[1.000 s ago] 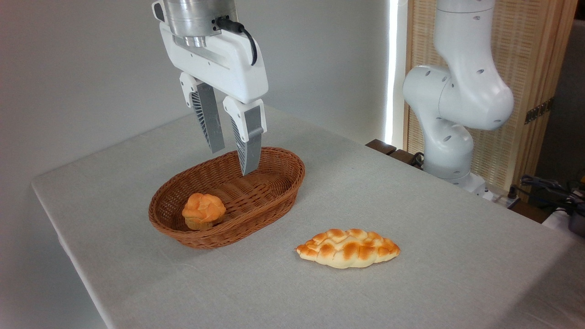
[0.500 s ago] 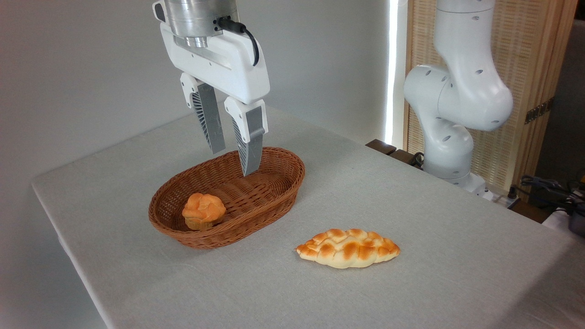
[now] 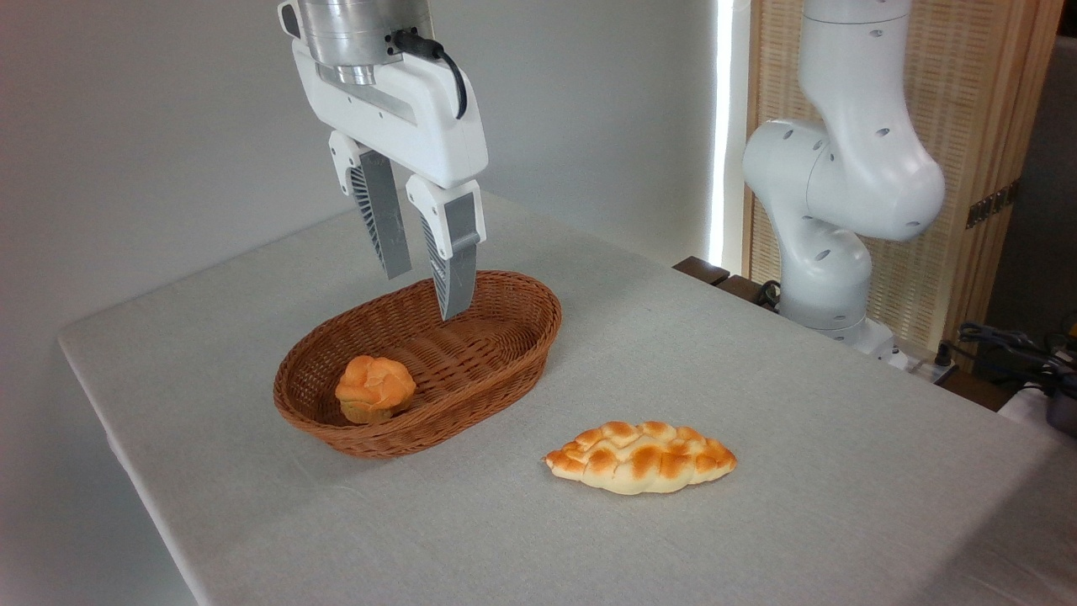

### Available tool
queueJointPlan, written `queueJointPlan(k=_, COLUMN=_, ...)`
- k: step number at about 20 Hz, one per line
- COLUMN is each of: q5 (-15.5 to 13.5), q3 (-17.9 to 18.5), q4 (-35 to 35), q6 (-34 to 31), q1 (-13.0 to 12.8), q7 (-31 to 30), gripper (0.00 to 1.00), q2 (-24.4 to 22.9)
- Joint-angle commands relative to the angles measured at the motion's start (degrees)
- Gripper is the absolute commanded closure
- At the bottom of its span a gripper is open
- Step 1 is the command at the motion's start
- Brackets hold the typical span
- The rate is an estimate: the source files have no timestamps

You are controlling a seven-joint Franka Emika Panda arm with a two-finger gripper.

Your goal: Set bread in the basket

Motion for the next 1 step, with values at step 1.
queueJointPlan(k=1, q5=-0.05, q3=0.10, q4=1.07, q6=-1.71, q1=0.68, q7=0.72, gripper=0.00, q2=0.09)
